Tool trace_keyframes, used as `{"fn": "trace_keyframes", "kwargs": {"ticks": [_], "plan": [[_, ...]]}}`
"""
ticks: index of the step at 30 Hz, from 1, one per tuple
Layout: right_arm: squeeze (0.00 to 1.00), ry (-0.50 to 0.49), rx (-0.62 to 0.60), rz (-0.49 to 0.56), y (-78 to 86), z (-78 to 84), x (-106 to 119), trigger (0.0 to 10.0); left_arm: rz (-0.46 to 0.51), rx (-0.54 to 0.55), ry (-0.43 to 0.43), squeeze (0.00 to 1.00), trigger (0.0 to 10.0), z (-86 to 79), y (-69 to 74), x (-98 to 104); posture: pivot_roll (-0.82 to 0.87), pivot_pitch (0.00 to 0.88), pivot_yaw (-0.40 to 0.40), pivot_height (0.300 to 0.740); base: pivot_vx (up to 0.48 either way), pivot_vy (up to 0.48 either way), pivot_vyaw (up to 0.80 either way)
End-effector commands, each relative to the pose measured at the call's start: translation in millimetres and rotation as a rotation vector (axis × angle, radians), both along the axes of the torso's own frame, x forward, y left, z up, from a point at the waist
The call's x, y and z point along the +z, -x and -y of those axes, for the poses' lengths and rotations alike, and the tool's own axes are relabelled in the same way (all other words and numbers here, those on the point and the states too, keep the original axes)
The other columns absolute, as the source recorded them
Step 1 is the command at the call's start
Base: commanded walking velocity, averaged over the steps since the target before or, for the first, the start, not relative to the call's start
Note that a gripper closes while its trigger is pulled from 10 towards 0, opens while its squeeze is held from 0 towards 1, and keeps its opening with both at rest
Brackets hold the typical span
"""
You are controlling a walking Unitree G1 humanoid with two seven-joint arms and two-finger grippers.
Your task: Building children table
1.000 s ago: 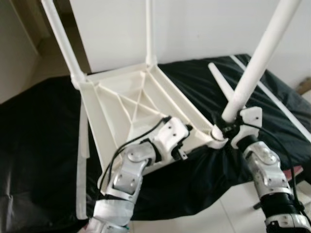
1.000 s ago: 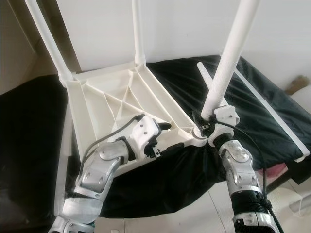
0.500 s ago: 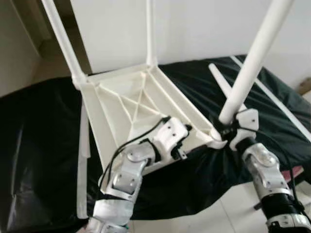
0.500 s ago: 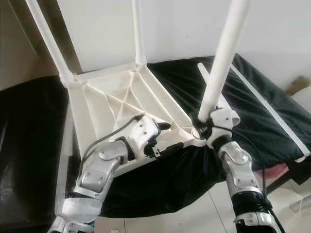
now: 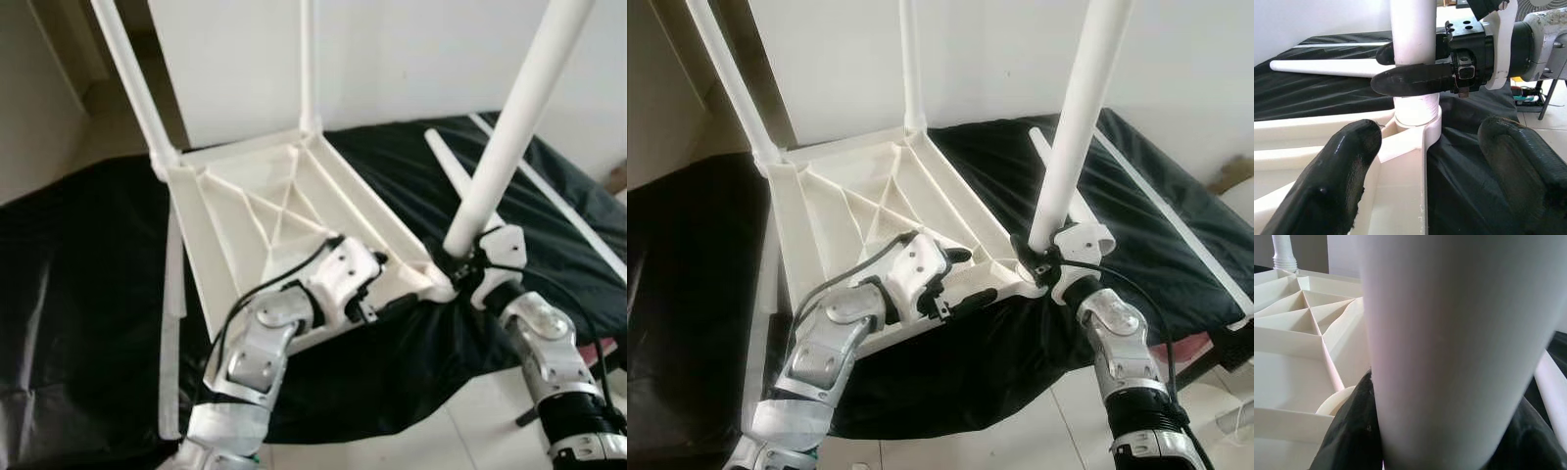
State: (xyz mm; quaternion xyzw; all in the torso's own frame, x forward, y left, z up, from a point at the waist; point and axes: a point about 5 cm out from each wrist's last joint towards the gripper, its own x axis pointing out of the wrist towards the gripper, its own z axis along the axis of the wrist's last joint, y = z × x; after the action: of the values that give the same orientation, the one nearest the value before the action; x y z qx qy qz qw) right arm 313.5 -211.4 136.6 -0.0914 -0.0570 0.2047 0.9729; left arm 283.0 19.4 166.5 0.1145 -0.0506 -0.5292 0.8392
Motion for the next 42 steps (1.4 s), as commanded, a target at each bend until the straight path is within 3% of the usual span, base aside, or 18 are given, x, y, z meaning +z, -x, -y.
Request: {"fn": "trace_keyframes", "kwargs": {"ticks": [1, 4, 13, 19, 21, 25, 31, 36, 38, 40, 42], "plan": [[0.00, -0.049, 0.022, -0.155, 2.9, -4.7, -25.0, 10.0, 0.019, 0.136, 0.018, 0.00, 10.0, -1.1, -7.5, 2.0, -0.05, 0.022, 0.044, 0.740, 0.000, 0.000, 0.00], [0.00, -0.112, 0.021, -0.203, -1.4, -9.9, -25.5, 10.0, 0.021, 0.136, 0.018, 0.00, 10.0, -1.4, -8.0, 2.5, -0.05, 0.022, 0.043, 0.740, 0.000, 0.000, 0.00], [0.00, -0.102, -0.006, -0.279, -8.4, -11.7, -29.4, 10.0, 0.021, 0.149, 0.022, 0.00, 10.0, -3.3, -8.1, 3.5, -0.03, 0.023, 0.030, 0.740, 0.000, 0.000, 0.00], [0.00, -0.058, 0.007, -0.276, -7.7, -13.8, -28.1, 10.0, 0.021, 0.151, 0.022, 0.00, 10.0, -3.8, -7.9, 3.4, -0.03, 0.024, 0.030, 0.740, 0.000, 0.000, 0.00], [0.00, 0.059, 0.066, -0.240, -5.0, -17.2, -25.7, 10.0, 0.022, 0.149, 0.023, 0.00, 10.0, -3.7, -8.1, 3.8, -0.03, 0.025, 0.034, 0.740, 0.000, 0.000, 0.00], [0.00, 0.156, 0.149, -0.200, -0.6, -21.6, -22.5, 10.0, 0.021, 0.147, 0.023, 0.00, 10.0, -3.4, -8.4, 4.1, -0.03, 0.026, 0.034, 0.740, 0.000, 0.000, 0.00], [0.00, 0.166, 0.183, -0.203, 1.4, -21.0, -22.2, 10.0, 0.021, 0.145, 0.022, 0.00, 10.0, -3.5, -8.4, 4.3, -0.03, 0.027, 0.036, 0.740, 0.000, 0.000, 0.00], [0.00, 0.110, 0.167, -0.227, 2.0, -19.4, -24.7, 10.0, 0.023, 0.146, 0.021, 0.00, 10.0, -3.8, -8.3, 4.6, -0.03, 0.027, 0.036, 0.740, 0.000, 0.000, 0.00], [0.00, 0.063, 0.148, -0.250, 2.2, -18.7, -26.9, 10.0, 0.023, 0.146, 0.021, 0.00, 10.0, -3.9, -8.2, 4.8, -0.03, 0.027, 0.035, 0.740, 0.000, 0.000, 0.00], [0.00, -0.060, 0.084, -0.303, 0.5, -14.5, -31.1, 10.0, 0.024, 0.146, 0.022, 0.00, 10.0, -4.2, -8.0, 4.8, -0.03, 0.027, 0.035, 0.740, 0.000, 0.000, 0.00], [0.00, -0.060, 0.084, -0.303, 0.5, -14.5, -31.1, 10.0, 0.024, 0.146, 0.022, 0.00, 10.0, -4.2, -8.0, 4.8, -0.03, 0.027, 0.035, 0.740, 0.000, 0.000, 0.00]]}}
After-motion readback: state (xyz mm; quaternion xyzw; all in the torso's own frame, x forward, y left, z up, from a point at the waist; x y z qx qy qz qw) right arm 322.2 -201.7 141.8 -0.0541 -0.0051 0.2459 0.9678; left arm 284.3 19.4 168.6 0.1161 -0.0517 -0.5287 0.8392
